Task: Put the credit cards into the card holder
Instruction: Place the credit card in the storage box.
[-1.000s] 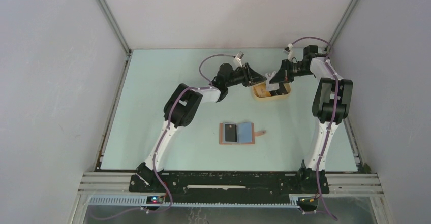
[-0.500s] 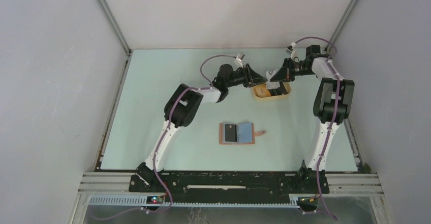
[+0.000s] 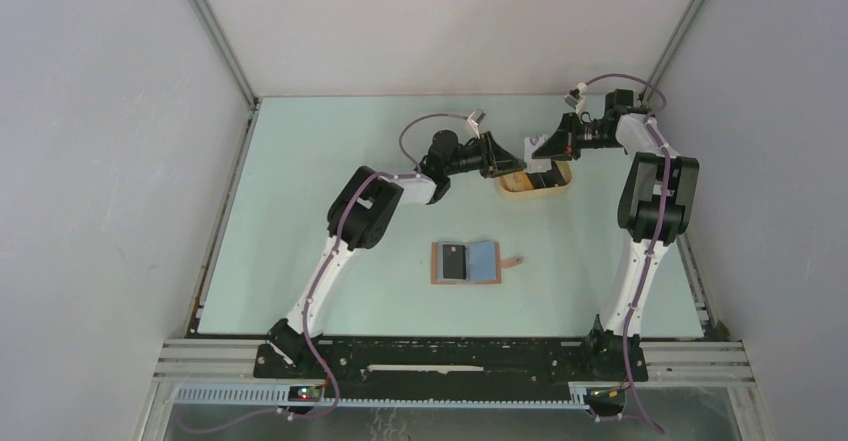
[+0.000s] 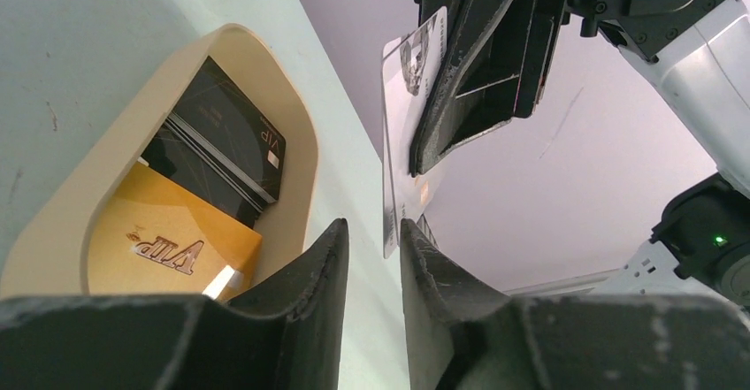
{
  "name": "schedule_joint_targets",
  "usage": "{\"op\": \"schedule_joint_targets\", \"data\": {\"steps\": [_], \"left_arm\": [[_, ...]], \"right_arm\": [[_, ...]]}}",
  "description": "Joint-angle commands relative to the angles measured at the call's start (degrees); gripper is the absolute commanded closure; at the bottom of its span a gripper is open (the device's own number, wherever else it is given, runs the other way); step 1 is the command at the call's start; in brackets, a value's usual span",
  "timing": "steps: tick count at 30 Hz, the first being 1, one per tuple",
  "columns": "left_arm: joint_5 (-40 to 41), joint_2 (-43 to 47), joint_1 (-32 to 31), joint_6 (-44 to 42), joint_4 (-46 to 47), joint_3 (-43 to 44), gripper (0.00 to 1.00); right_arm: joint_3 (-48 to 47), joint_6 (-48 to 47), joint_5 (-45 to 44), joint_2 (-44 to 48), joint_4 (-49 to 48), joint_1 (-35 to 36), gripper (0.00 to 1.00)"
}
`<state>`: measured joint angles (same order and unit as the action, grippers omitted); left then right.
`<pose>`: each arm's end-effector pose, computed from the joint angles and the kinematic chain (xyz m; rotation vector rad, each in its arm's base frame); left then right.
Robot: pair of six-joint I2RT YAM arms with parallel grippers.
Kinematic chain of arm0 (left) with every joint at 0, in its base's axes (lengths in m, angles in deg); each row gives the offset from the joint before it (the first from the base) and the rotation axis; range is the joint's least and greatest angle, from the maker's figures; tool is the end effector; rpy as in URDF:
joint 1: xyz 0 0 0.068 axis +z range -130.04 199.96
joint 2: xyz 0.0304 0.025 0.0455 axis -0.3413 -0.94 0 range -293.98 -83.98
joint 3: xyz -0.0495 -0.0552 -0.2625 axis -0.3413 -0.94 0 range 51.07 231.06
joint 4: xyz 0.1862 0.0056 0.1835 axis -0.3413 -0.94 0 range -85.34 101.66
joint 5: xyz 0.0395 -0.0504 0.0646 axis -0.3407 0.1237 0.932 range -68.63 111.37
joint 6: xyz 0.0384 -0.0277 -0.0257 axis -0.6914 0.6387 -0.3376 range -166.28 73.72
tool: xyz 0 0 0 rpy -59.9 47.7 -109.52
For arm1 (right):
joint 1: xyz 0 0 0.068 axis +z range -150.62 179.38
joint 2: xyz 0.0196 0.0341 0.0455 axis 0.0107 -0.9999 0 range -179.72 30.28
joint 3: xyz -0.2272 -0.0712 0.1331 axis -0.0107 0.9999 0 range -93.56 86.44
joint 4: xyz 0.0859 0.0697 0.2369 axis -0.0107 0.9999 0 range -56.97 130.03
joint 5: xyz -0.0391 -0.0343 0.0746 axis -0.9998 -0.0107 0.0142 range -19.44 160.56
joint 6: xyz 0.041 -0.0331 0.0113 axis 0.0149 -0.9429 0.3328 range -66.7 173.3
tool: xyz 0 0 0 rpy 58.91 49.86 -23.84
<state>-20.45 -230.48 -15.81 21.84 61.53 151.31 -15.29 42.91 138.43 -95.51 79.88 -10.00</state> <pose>0.4351 -0.3426 0.1300 0.1977 1.8914 -1.8920 0.4505 -0.0410 0.1999 -0.2744 2.2486 1.4272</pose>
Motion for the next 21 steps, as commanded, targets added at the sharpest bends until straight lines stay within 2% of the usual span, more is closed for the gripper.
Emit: {"op": "schedule_joint_targets", "data": {"steps": [1, 10, 13, 15, 18, 21], "left_arm": [[-2.71, -1.07, -0.22, 2.51, 4.18, 4.11, 0.68], [-4.53, -2.91, -0.51, 5.22, 6.19, 6.87, 0.77], [-4.84, -3.28, -0.57, 5.52, 6.21, 7.31, 0.87], [-4.76, -3.57, -0.49, 5.68, 6.21, 7.41, 0.97], [-4.76, -3.57, -0.52, 5.80, 6.21, 7.42, 1.00], [-4.61, -3.30, -0.31, 5.48, 6.21, 6.96, 1.00]], "right_arm": [[-0.10, 1.16, 2.63, -0.41, -0.97, -0.28, 0.96], [-0.06, 1.56, 2.90, -0.61, -1.26, -0.28, 0.96], [-0.05, 1.60, 2.79, -0.69, -1.33, -0.36, 0.96], [-0.06, 1.71, 2.54, -0.66, -1.32, -0.37, 0.96], [-0.13, 1.76, 2.23, -0.73, -1.33, -0.62, 0.95], [-0.08, 2.06, 1.47, -0.95, -1.41, -0.80, 0.90]]}}
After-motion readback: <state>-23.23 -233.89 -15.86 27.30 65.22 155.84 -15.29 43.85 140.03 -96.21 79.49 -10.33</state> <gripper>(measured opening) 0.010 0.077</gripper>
